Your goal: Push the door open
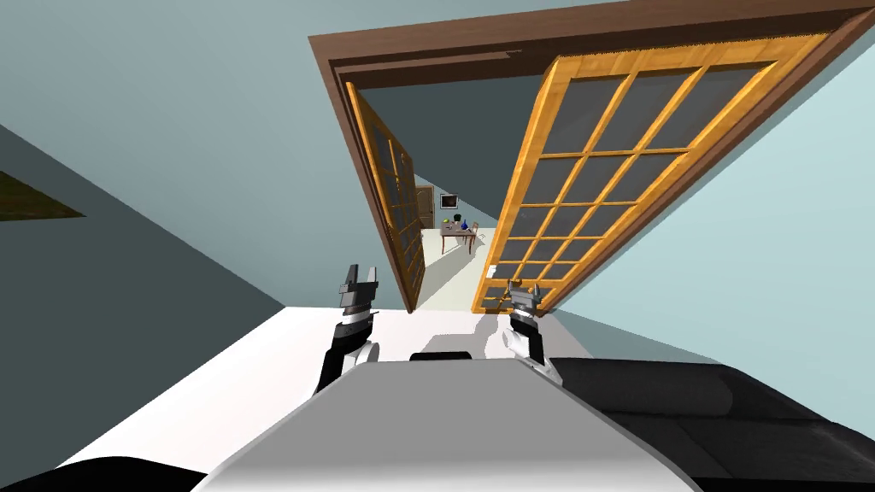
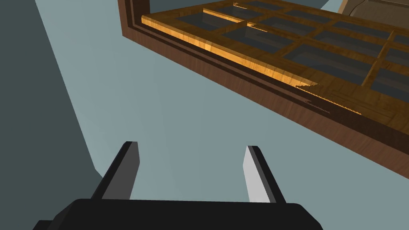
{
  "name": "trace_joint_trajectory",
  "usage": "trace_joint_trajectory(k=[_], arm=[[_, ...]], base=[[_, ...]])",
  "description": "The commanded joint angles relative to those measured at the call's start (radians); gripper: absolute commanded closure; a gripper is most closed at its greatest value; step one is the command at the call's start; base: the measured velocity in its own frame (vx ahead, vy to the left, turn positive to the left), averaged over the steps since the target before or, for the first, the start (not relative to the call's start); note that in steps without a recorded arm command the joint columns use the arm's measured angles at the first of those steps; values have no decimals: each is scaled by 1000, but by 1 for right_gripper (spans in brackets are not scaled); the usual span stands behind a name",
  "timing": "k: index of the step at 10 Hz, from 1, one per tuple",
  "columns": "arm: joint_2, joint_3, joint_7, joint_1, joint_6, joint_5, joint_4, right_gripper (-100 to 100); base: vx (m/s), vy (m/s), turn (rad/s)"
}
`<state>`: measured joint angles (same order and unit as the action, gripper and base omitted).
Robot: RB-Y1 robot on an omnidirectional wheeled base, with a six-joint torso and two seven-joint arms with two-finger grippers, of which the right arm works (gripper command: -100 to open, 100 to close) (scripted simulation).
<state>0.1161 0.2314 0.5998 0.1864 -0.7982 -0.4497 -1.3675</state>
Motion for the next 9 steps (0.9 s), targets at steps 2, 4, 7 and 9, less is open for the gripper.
trace_joint_trajectory(k=[2,4,7,9], arm=[[-4,18,43,-17,-13,-28,49,-100],[-8,30,72,-34,-26,-47,92,-100],[-13,46,111,-55,-42,-73,148,-100],[-17,54,130,-65,-50,-85,174,-100]], base=[[-21,-149,322],[-31,-171,314],[-35,-141,255],[-39,-128,237]])
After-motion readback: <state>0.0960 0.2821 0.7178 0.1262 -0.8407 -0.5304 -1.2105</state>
